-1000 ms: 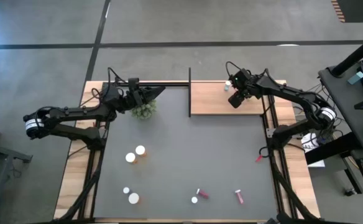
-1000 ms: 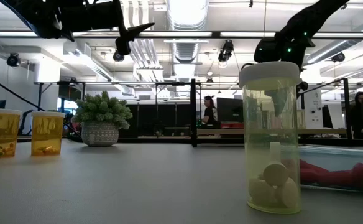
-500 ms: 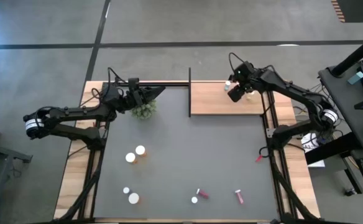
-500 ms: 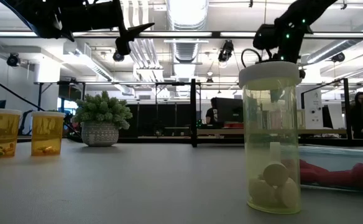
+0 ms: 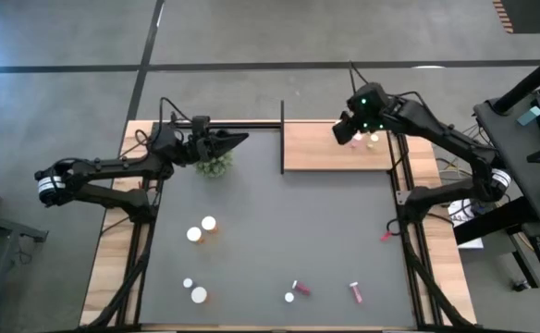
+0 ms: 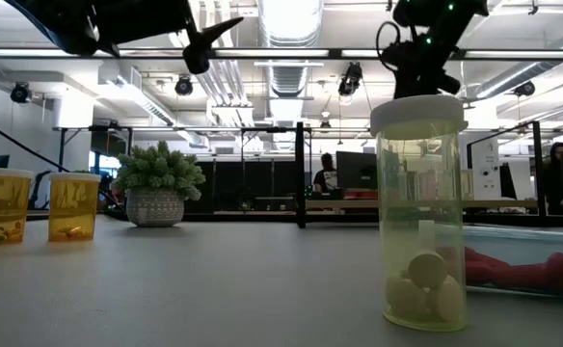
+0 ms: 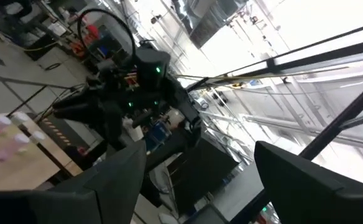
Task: Pick and place medicine bottles onto shelf by color
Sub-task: Put the top left orange pill bottle on the shelf
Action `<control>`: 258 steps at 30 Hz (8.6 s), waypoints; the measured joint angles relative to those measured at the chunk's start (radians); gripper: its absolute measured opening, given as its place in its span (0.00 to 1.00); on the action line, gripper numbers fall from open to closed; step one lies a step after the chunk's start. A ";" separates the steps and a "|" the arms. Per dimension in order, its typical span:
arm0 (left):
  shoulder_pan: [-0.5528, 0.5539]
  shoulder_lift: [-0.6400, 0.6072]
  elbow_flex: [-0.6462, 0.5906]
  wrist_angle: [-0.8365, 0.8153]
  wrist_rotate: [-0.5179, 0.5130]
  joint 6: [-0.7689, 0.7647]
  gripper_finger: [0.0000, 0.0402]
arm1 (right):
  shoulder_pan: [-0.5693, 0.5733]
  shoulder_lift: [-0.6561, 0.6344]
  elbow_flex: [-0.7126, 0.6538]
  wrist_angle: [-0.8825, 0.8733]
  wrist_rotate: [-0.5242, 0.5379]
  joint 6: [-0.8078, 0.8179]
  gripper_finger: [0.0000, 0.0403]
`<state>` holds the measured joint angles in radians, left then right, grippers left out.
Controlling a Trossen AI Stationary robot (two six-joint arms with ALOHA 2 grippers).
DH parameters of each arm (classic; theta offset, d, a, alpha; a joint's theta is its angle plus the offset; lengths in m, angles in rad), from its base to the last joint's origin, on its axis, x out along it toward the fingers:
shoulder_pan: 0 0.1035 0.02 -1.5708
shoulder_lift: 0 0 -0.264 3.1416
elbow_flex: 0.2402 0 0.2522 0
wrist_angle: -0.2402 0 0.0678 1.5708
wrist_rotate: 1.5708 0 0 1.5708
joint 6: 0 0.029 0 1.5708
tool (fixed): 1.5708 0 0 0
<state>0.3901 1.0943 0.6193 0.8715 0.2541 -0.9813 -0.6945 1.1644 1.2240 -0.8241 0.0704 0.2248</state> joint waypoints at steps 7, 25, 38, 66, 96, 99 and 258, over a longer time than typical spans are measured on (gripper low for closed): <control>-0.008 0.000 0.044 -0.126 0.112 -0.007 0.71 | 0.193 -0.002 0.000 0.041 0.030 0.137 0.37; -0.196 -0.004 0.140 -0.612 0.316 -0.011 0.71 | 0.657 0.002 -0.002 0.082 0.297 0.412 0.37; -0.436 -0.002 0.152 -0.694 0.157 -0.316 0.71 | 0.782 0.002 -0.002 0.079 0.282 0.356 0.37; -0.955 0.024 0.153 -1.644 -0.158 -0.984 0.71 | 0.810 0.002 -0.003 0.069 0.237 0.123 0.37; -0.932 0.269 0.156 -1.839 -0.455 -0.865 0.71 | 0.807 0.002 -0.003 0.112 0.245 0.142 0.37; -0.930 0.266 0.156 -1.840 -0.459 -0.863 0.71 | 0.807 0.002 -0.003 0.112 0.245 0.142 0.37; -0.104 0.678 1.166 -1.498 -0.071 0.675 0.48 | 0.607 -0.027 0.009 0.195 0.217 -0.094 0.61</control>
<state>0.2863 1.7727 1.7857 -0.6265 0.1829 -0.3063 -0.0872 1.1370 1.2325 -0.6294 0.2872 0.1312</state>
